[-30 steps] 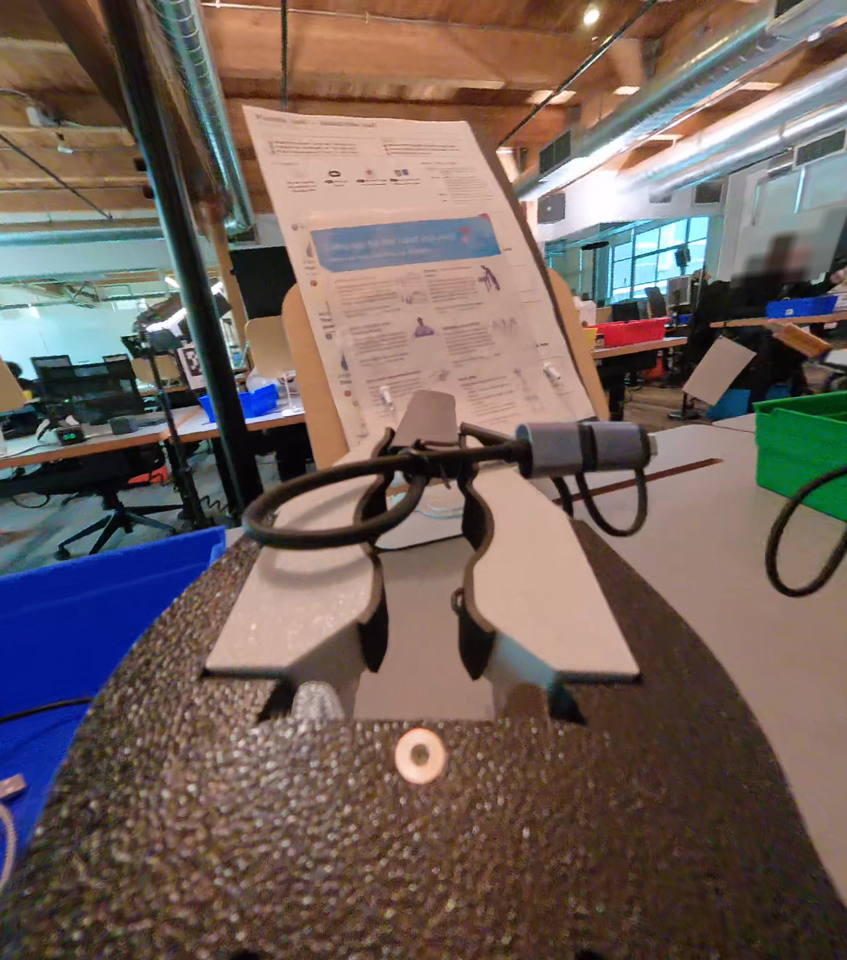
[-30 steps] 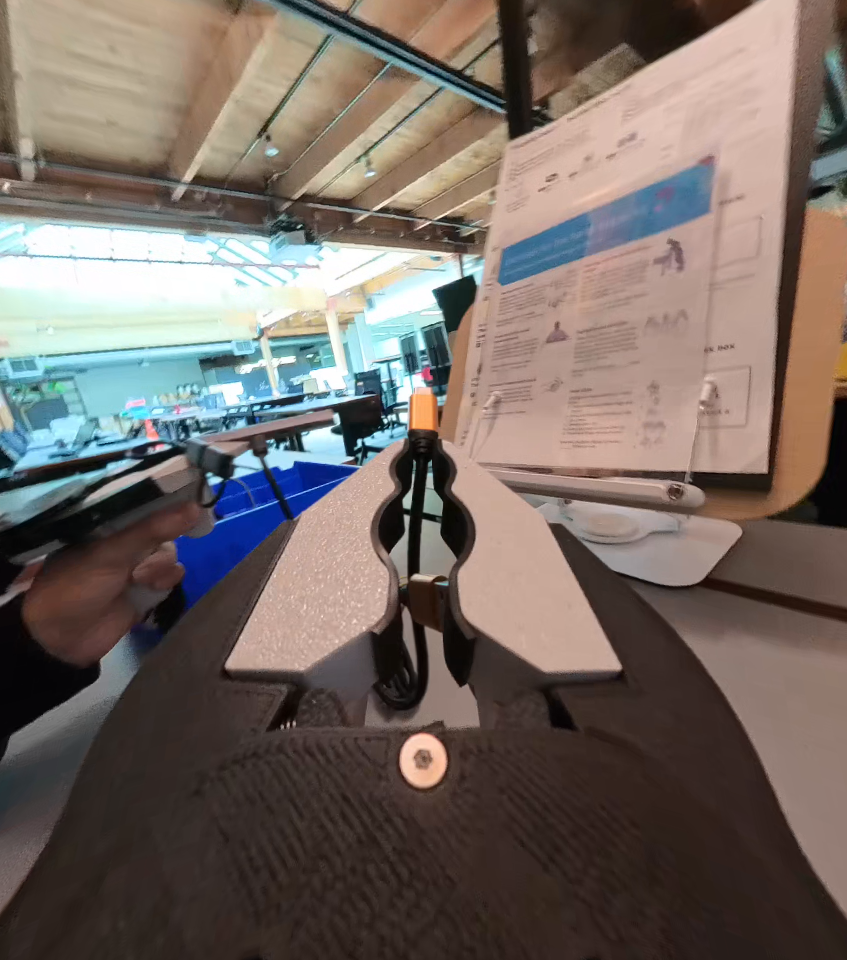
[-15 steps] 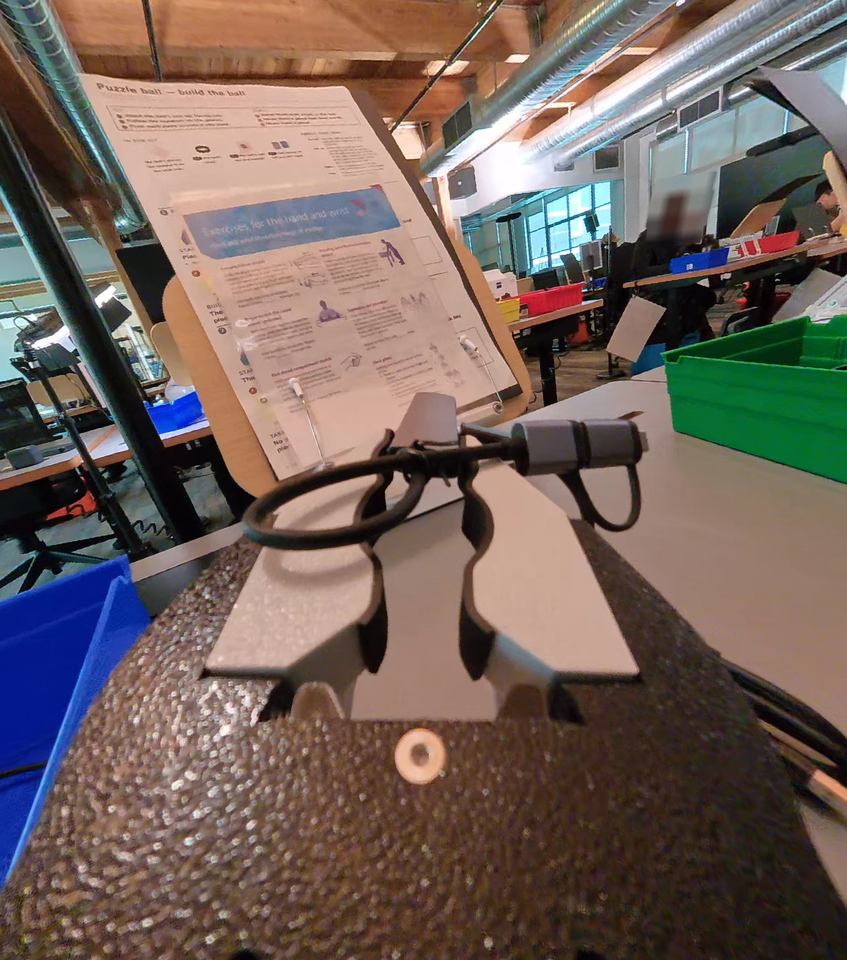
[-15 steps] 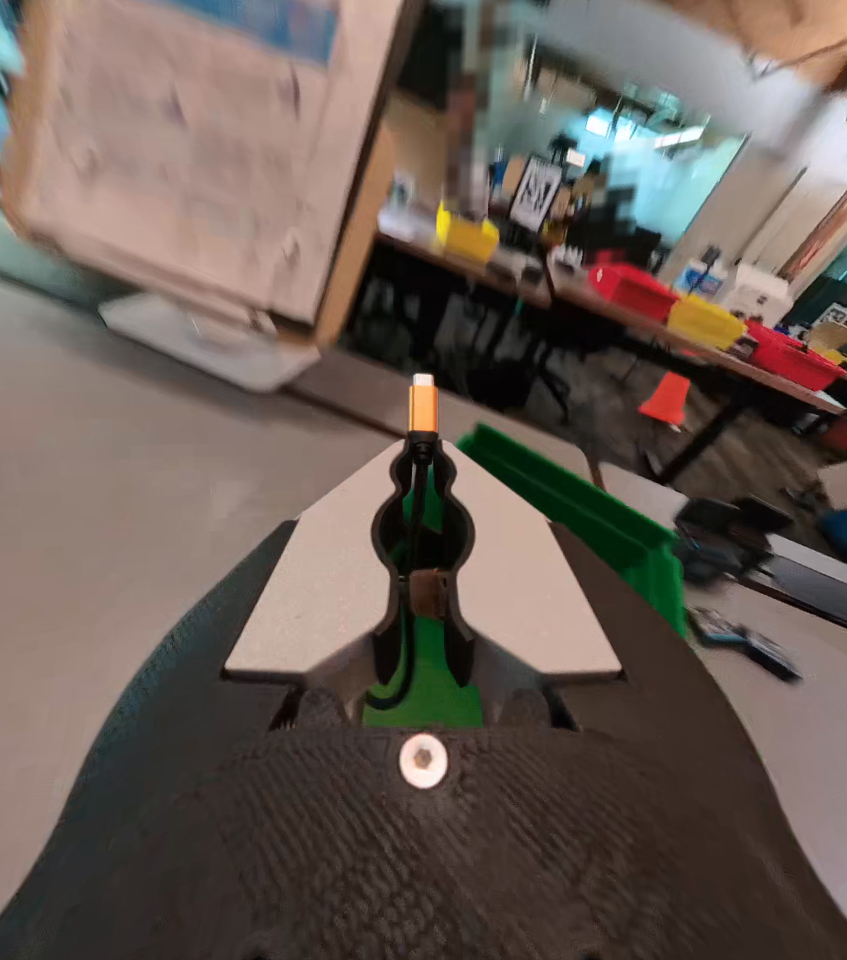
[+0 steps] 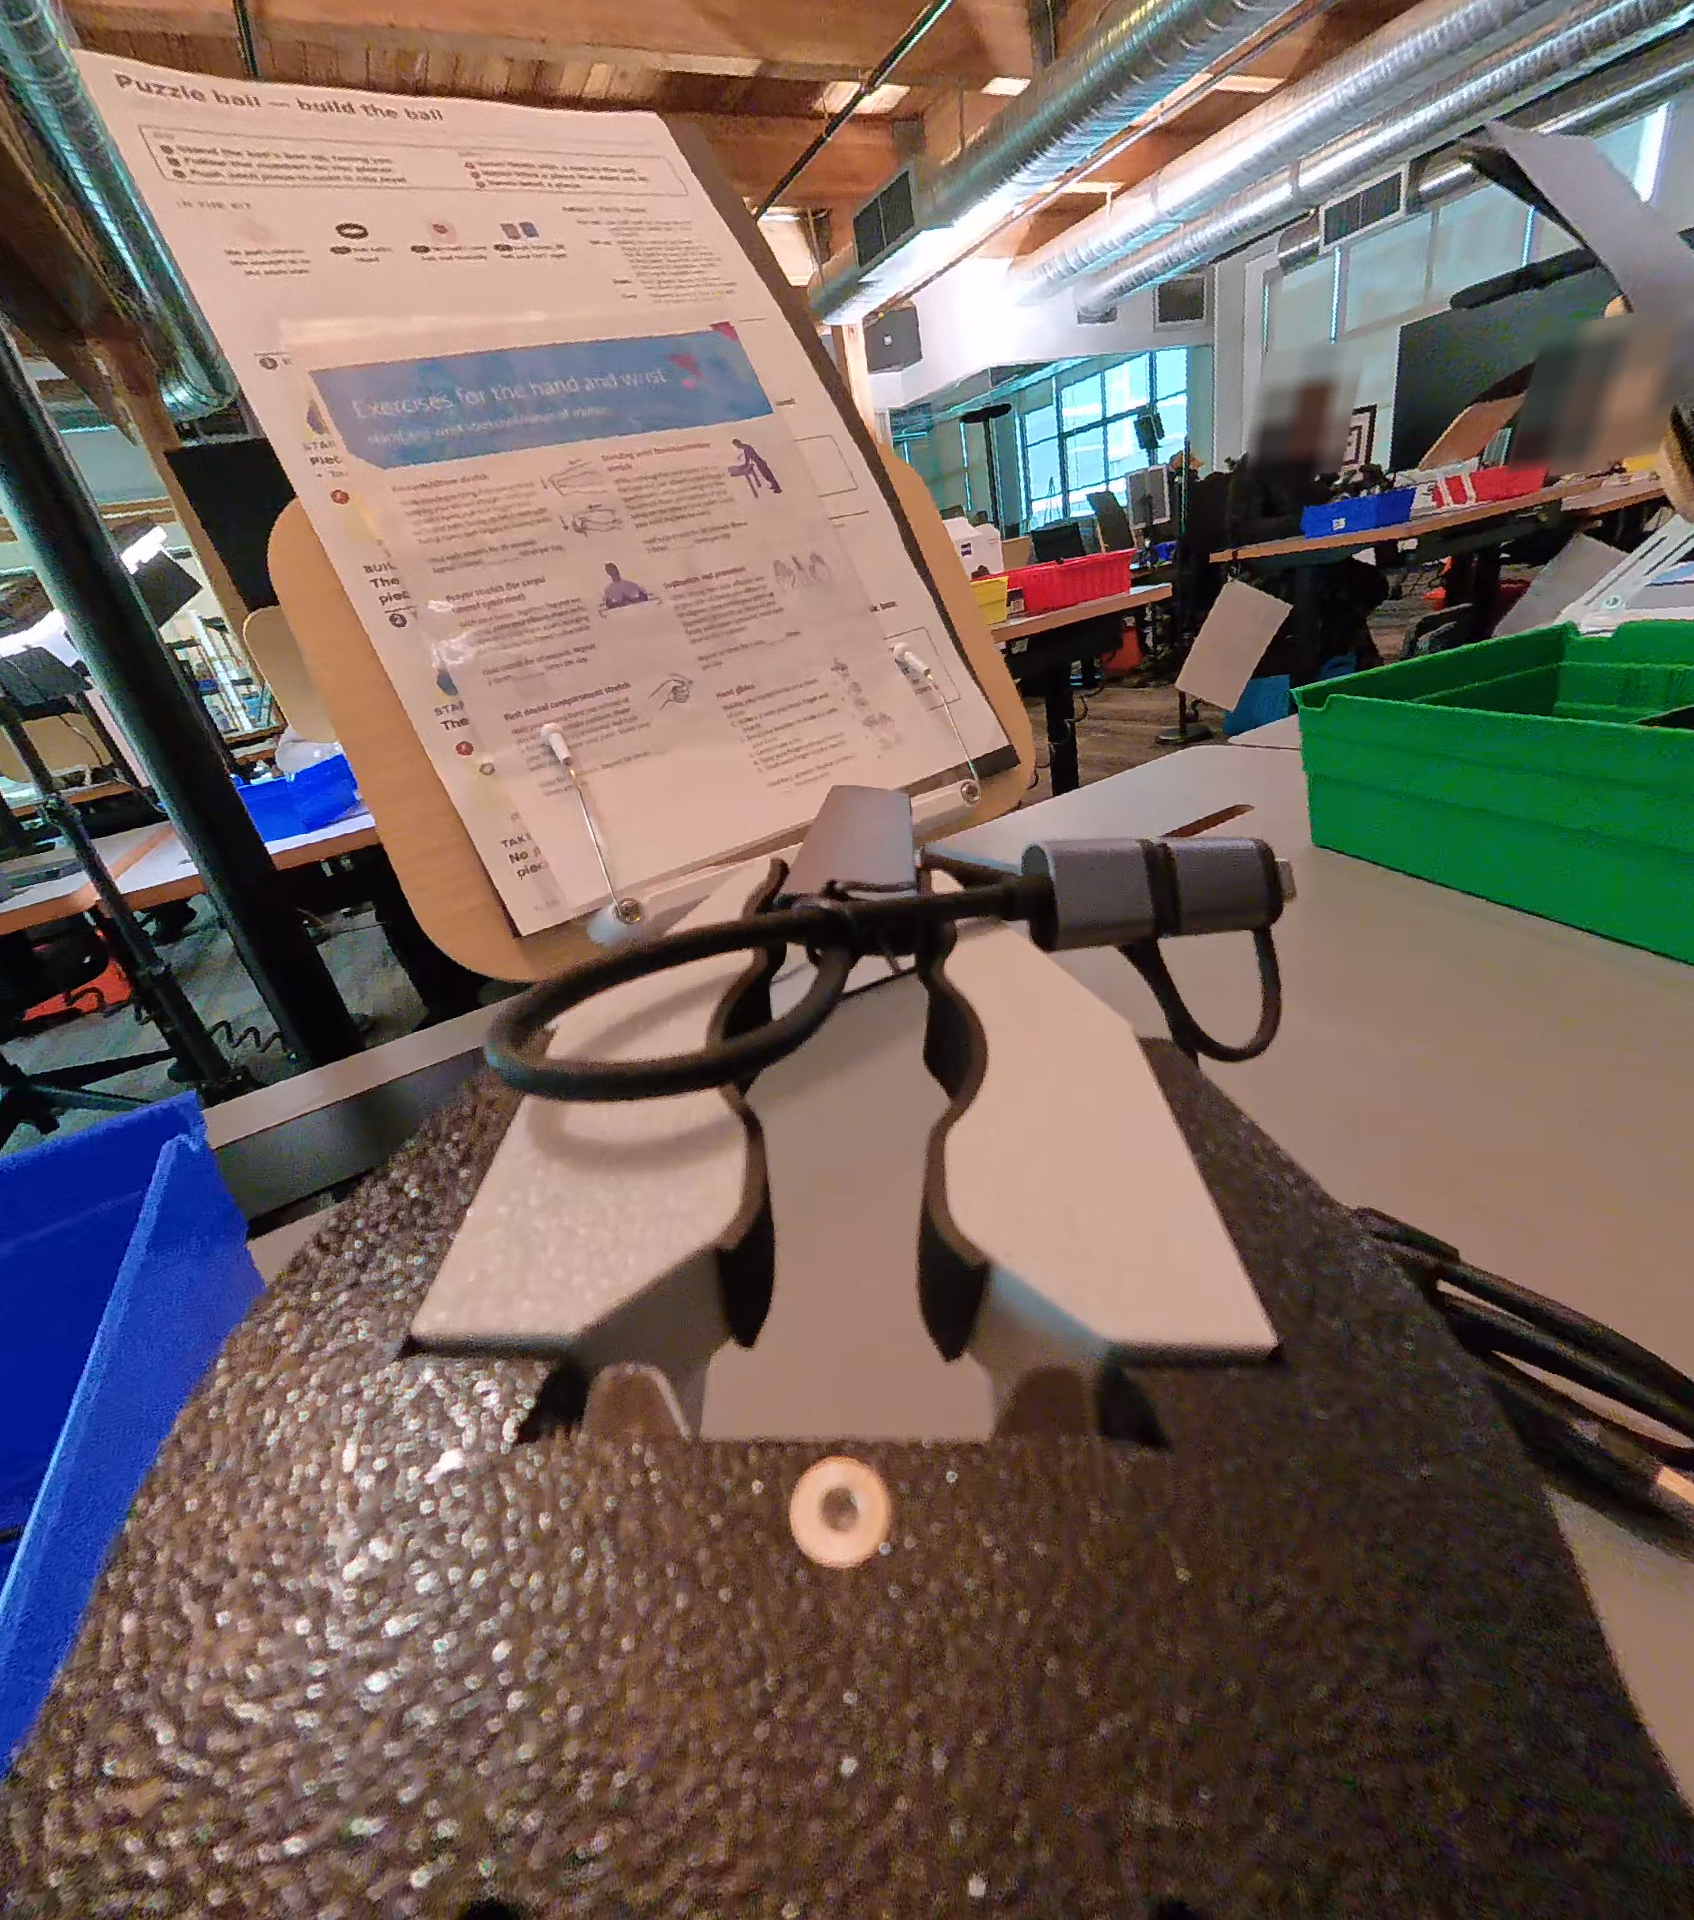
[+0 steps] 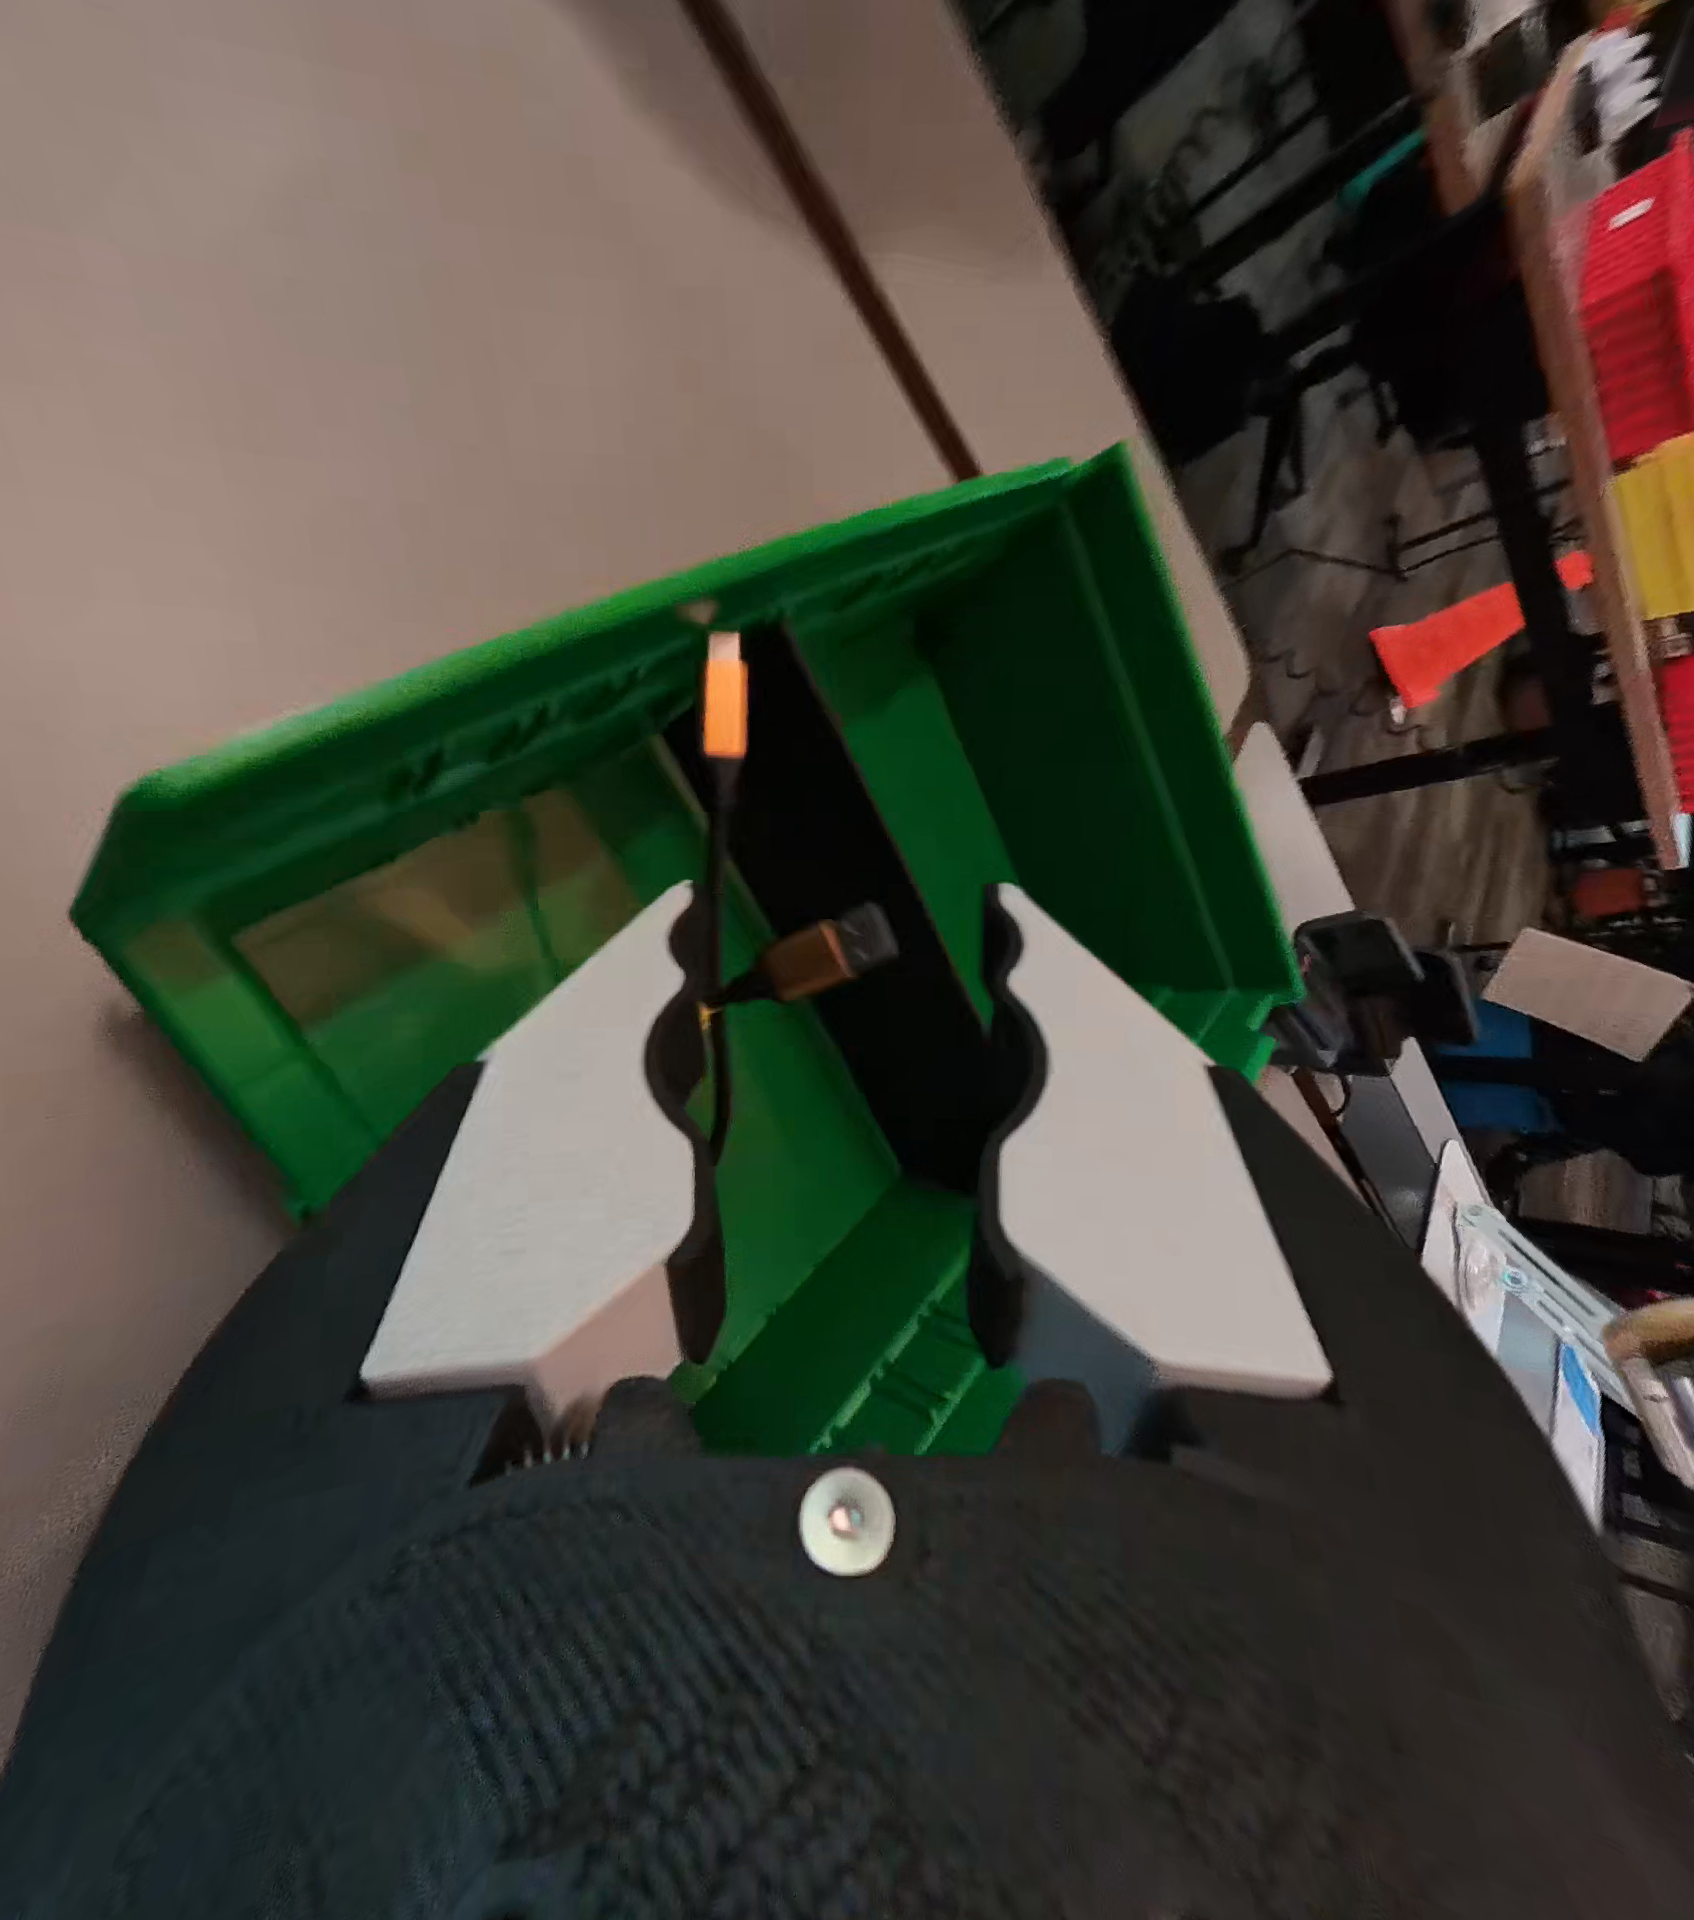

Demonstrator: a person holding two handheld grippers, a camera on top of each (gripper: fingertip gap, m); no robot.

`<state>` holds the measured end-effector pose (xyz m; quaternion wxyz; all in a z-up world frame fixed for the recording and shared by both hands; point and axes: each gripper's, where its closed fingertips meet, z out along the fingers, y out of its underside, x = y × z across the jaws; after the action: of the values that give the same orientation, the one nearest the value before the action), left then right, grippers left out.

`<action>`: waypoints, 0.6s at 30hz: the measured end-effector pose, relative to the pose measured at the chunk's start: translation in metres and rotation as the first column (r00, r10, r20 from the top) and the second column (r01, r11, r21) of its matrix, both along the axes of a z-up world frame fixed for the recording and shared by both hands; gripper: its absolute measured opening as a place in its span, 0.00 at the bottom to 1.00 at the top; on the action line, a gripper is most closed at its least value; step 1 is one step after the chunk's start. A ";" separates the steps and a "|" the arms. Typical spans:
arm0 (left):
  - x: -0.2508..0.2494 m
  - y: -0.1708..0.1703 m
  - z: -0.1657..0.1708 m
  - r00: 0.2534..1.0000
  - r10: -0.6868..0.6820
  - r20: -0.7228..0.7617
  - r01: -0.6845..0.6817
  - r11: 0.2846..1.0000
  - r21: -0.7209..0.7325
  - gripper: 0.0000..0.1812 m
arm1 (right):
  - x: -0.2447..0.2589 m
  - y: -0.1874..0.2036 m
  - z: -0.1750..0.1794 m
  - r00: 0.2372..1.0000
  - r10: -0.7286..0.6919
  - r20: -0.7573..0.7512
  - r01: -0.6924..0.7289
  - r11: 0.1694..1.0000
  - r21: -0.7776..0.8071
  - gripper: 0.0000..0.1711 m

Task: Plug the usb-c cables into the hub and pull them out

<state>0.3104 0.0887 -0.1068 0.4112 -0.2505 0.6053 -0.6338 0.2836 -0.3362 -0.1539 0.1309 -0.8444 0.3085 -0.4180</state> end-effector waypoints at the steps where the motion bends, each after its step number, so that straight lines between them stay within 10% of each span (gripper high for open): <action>1: 0.001 0.001 -0.001 1.000 0.001 -0.006 -0.001 1.000 -0.001 0.12 | 0.001 0.004 0.010 0.999 -0.009 0.038 0.008 0.999 0.037 0.33; 5: 0.002 0.001 -0.003 1.000 -0.010 -0.023 0.009 1.000 -0.017 0.12 | -0.007 0.075 0.045 0.984 0.073 0.163 -0.123 0.940 0.319 0.31; 12: -0.009 -0.015 0.002 0.993 -0.119 -0.003 0.119 0.991 -0.054 0.12 | -0.014 0.296 0.055 0.853 0.300 0.427 -0.520 0.549 0.654 0.27; 18: -0.016 -0.023 0.002 0.986 -0.163 0.023 0.164 0.986 -0.038 0.12 | -0.005 0.370 0.045 0.807 0.328 0.491 -0.585 0.331 0.741 0.22</action>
<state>0.2947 0.0652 -0.1047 0.3588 -0.2019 0.6072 -0.6795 0.2783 0.0334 -0.1091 0.6889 -0.6485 0.2036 -0.2517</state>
